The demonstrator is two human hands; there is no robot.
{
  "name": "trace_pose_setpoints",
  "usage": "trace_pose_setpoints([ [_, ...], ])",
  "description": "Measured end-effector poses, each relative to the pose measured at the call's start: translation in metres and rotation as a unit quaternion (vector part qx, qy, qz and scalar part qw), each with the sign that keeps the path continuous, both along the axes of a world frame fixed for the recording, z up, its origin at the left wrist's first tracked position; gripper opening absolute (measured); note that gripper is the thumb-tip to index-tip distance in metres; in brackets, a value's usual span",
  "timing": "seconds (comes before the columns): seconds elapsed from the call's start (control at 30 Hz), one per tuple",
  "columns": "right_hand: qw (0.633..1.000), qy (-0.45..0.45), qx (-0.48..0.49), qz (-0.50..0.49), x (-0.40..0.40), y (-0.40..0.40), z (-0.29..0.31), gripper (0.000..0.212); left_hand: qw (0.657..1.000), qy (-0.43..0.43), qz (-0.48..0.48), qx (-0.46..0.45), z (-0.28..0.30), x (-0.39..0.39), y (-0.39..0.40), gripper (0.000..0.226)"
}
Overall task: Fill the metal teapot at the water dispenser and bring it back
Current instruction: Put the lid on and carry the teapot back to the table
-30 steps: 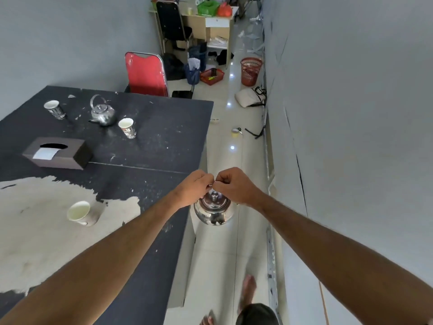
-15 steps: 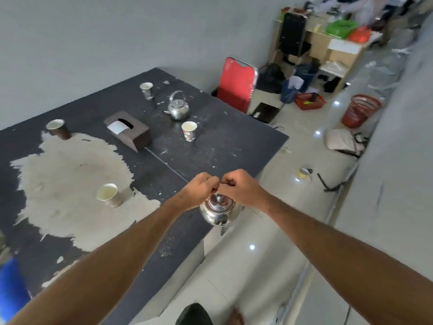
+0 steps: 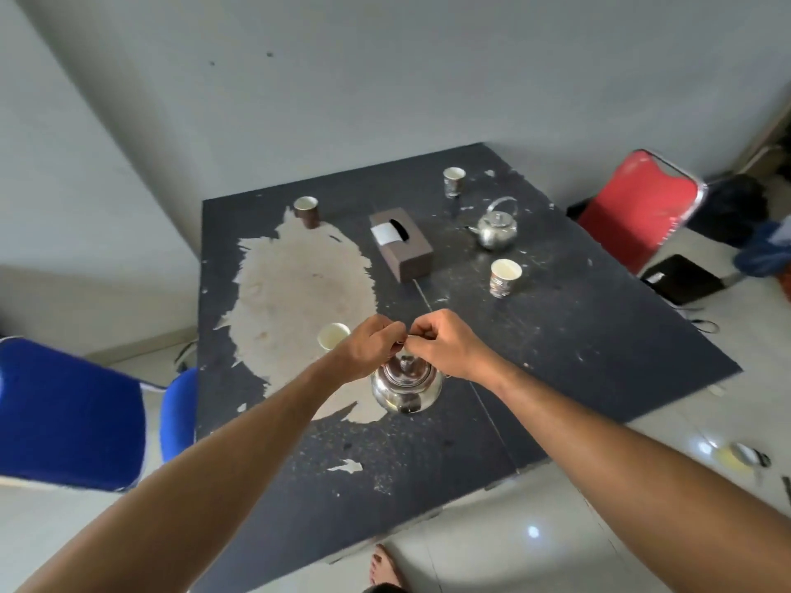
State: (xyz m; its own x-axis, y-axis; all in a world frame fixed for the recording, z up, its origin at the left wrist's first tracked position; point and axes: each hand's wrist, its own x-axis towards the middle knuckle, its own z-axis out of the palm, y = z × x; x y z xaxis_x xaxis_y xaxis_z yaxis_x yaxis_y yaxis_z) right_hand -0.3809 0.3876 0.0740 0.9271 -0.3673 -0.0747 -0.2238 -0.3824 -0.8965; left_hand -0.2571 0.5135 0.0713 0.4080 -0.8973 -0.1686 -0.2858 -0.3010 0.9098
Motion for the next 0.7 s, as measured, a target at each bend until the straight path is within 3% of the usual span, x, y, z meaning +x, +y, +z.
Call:
trace_pose_setpoints([
  [0.4,0.992,-0.015,-0.005,0.125,0.155,-0.003,0.016,0.033,0.992,-0.027,0.121,0.005,0.016,0.124,0.023,0.042],
  [0.7,0.986,-0.014,-0.031,0.162,0.242,-0.024,0.021,0.029,0.983,-0.035,0.177,0.015,0.020,0.198,0.009,0.042],
])
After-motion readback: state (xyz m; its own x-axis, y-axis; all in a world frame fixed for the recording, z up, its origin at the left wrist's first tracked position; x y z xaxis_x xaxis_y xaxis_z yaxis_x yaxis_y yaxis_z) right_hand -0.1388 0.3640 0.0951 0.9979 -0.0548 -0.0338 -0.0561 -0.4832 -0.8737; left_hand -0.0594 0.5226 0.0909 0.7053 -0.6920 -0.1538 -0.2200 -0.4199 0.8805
